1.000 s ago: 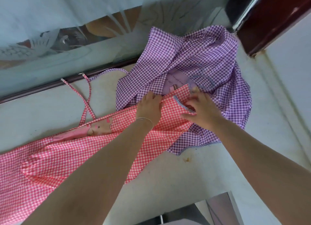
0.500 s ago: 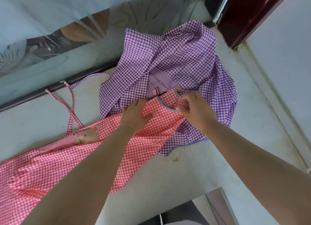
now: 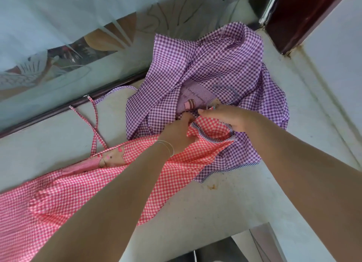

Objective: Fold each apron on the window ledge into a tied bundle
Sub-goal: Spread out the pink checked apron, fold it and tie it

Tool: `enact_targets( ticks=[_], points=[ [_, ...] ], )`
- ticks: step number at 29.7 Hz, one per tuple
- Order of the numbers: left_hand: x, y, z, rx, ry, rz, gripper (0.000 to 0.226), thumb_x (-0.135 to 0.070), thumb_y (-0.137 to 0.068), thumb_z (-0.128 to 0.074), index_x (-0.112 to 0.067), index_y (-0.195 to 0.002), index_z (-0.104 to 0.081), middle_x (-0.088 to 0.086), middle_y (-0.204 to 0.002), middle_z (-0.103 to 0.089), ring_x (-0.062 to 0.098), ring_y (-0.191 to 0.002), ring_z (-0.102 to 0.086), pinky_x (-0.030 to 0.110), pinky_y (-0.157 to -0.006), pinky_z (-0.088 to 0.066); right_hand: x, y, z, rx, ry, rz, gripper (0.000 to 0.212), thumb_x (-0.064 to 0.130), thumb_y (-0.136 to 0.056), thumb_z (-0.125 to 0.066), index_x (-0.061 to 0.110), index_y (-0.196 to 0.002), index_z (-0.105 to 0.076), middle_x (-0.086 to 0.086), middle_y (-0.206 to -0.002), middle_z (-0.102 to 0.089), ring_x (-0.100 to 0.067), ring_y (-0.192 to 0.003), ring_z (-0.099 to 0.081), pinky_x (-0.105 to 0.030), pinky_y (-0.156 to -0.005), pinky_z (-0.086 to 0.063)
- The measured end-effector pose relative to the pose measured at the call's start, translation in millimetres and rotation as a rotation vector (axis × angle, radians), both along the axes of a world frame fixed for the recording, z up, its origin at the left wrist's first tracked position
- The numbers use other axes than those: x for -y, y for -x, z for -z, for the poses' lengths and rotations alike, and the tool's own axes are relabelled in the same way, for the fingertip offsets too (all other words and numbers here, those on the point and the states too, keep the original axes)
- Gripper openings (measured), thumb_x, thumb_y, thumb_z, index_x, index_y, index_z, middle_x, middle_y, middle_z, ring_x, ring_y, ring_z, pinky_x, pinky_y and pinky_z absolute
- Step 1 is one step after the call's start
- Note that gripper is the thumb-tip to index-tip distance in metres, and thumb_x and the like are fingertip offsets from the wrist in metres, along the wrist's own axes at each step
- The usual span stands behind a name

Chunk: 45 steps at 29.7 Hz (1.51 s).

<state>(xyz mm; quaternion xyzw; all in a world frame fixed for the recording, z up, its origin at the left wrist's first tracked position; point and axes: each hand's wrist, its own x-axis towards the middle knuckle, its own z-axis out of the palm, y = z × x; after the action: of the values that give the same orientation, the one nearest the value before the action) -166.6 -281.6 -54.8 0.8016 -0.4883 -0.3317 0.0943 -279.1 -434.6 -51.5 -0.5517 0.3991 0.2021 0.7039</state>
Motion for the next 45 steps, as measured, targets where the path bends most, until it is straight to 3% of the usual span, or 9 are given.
enact_targets(
  ticks=[2,5,12,15,22,27,31,35,45],
  points=[
    [-1.5,-0.6,-1.7,-0.028,-0.028,0.004,0.057,-0.030,-0.082,-0.072,-0.018,-0.126,-0.038,-0.002,-0.090,-0.059,0.022,-0.083,-0.059,0.036,-0.084,-0.045,4.6,0.8,0.9,0.034,-0.002,0.018,0.060,0.055,-0.080,-0.068,0.020,-0.126,-0.058,0.004,-0.136,-0.053,-0.018,-0.128,-0.044,-0.048,-0.114,-0.029],
    [-3.0,0.3,-3.2,-0.072,-0.094,0.016,0.060,-0.031,-0.082,-0.073,-0.018,-0.130,-0.040,-0.002,-0.091,-0.060,0.024,-0.089,-0.062,0.031,-0.079,-0.044,14.9,-1.6,-17.5,0.051,0.133,0.093,0.035,0.039,-0.099,-0.047,0.010,-0.089,-0.065,-0.005,-0.101,-0.066,-0.022,-0.098,-0.060,-0.040,-0.093,-0.048],
    [5.1,-1.9,-0.5,-0.109,-0.174,0.042,0.061,-0.029,-0.085,-0.069,-0.020,-0.138,-0.041,0.009,-0.122,-0.062,0.031,-0.112,-0.058,0.037,-0.095,-0.044,76.5,-22.6,-77.1,0.090,0.435,0.191,0.035,0.034,-0.103,-0.041,0.012,-0.082,-0.060,0.001,-0.070,-0.063,-0.007,-0.051,-0.050,-0.023,-0.055,-0.044],
    [8.0,-7.0,3.3,0.002,-0.019,-0.070,0.064,-0.035,-0.083,-0.071,-0.023,-0.136,-0.038,0.008,-0.119,-0.061,0.028,-0.110,-0.056,0.042,-0.097,-0.046,94.3,-33.3,-87.1,0.259,0.382,0.623,0.025,0.028,-0.097,-0.056,0.011,-0.115,-0.056,-0.001,-0.098,-0.064,-0.008,-0.072,-0.066,-0.022,-0.063,-0.053],
    [-43.2,16.2,31.5,0.433,0.421,-0.331,0.048,-0.038,-0.097,-0.045,-0.012,-0.137,-0.041,0.014,-0.144,-0.039,0.033,-0.135,-0.035,0.053,-0.111,-0.030,13.5,-2.4,-12.3,0.046,0.813,0.565,0.055,0.031,-0.093,-0.057,0.011,-0.139,-0.037,-0.007,-0.137,-0.045,-0.020,-0.122,-0.048,-0.033,-0.100,-0.042],
    [-119.1,33.8,55.5,0.397,0.321,-0.269,0.051,-0.034,-0.099,-0.032,-0.011,-0.144,-0.032,0.014,-0.153,-0.030,0.030,-0.144,-0.021,0.054,-0.117,-0.017,-112.5,13.1,14.9,0.417,1.171,0.169,0.021,0.017,-0.092,-0.055,0.010,-0.111,-0.057,-0.003,-0.107,-0.057,-0.011,-0.097,-0.053,-0.017,-0.083,-0.044],
    [-163.3,21.5,63.1,0.392,0.209,-0.005,0.061,-0.043,-0.097,-0.026,-0.008,-0.147,-0.027,0.014,-0.155,-0.027,0.028,-0.146,-0.018,0.049,-0.118,-0.016,-158.0,-0.1,25.9,0.432,0.952,-0.439,0.013,0.027,-0.096,-0.050,0.018,-0.095,-0.059,0.008,-0.082,-0.056,-0.008,-0.070,-0.051,-0.024,-0.061,-0.038],
    [-208.8,-2.5,66.5,0.437,0.120,0.121,0.064,-0.050,-0.098,-0.025,-0.011,-0.149,-0.028,0.010,-0.157,-0.021,0.028,-0.147,-0.017,0.050,-0.118,-0.017,-172.3,-4.6,30.9,0.293,0.890,-0.616,0.018,0.030,-0.098,-0.047,0.020,-0.100,-0.062,0.008,-0.085,-0.059,-0.012,-0.073,-0.055,-0.025,-0.061,-0.041],
    [-351.4,-45.1,51.2,0.352,-0.124,-1.094,0.058,-0.042,-0.091,-0.056,-0.017,-0.140,-0.037,0.010,-0.155,-0.020,0.035,-0.141,-0.018,0.059,-0.114,-0.013,-290.8,-77.2,17.1,0.362,0.794,-0.812,0.026,0.025,-0.097,-0.047,0.023,-0.119,-0.061,0.002,-0.121,-0.060,-0.020,-0.110,-0.058,-0.039,-0.092,-0.048]
  ],
)
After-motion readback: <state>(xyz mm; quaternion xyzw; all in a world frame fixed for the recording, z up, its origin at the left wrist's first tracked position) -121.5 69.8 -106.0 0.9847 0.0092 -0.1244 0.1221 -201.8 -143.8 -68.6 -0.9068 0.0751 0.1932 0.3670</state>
